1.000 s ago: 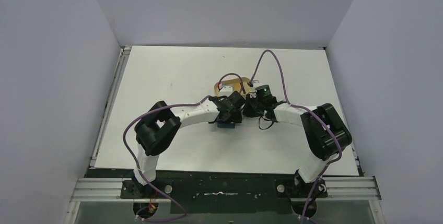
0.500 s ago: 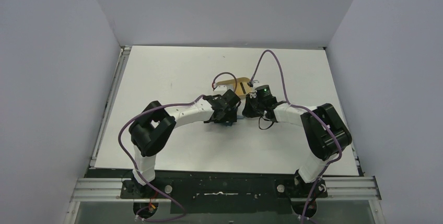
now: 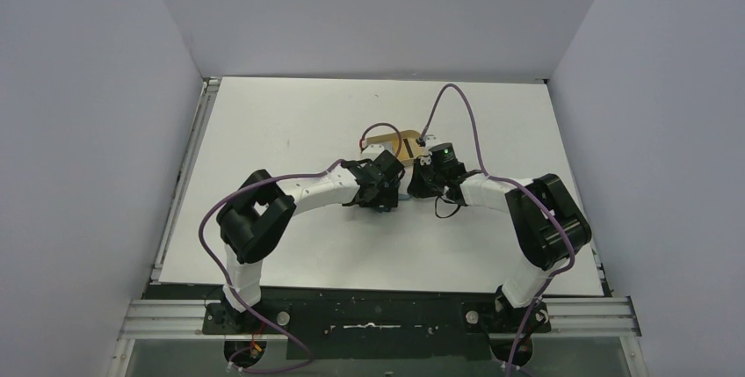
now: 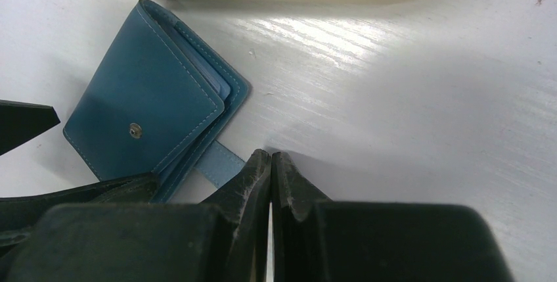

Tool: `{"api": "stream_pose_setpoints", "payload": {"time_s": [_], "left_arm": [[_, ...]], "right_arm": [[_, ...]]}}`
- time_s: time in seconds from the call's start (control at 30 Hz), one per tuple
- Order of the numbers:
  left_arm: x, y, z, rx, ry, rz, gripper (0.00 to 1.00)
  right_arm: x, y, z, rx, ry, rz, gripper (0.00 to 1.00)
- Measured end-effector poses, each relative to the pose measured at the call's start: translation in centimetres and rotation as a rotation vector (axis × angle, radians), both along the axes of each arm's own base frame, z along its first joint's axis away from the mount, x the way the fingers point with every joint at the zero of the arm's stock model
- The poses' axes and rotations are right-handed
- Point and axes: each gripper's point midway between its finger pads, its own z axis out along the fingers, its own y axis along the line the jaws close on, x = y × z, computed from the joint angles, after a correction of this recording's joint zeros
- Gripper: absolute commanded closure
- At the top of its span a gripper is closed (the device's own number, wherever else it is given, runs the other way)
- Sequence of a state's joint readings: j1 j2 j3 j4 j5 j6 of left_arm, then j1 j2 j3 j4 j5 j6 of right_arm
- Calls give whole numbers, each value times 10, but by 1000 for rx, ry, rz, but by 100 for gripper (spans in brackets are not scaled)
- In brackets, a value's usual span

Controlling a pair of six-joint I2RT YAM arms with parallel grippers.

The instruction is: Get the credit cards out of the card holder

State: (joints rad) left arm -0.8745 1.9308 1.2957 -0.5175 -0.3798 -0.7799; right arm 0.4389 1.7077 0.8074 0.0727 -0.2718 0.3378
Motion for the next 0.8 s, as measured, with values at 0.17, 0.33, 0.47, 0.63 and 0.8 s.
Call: {"api": "stream_pose_setpoints", "payload": {"time_s": [0.17,0.33,0.47,0.63,0.8], "left_arm": [[-2,-1,0,8,2,-19,4],[-2,0,0,21,-4,-36,4],[0,1,3,47,-18,-52,4],[6,4,10,90,-56,-63,4],[10,9,13,128,-83,-67,4]], "right_arm": [[0,0,0,0,0,0,100],[0,0,0,0,0,0,100],[0,0,0,4,-1,2,100],[1,1,0,5,-2,3,100],[1,1,0,8,-1,1,100]]}}
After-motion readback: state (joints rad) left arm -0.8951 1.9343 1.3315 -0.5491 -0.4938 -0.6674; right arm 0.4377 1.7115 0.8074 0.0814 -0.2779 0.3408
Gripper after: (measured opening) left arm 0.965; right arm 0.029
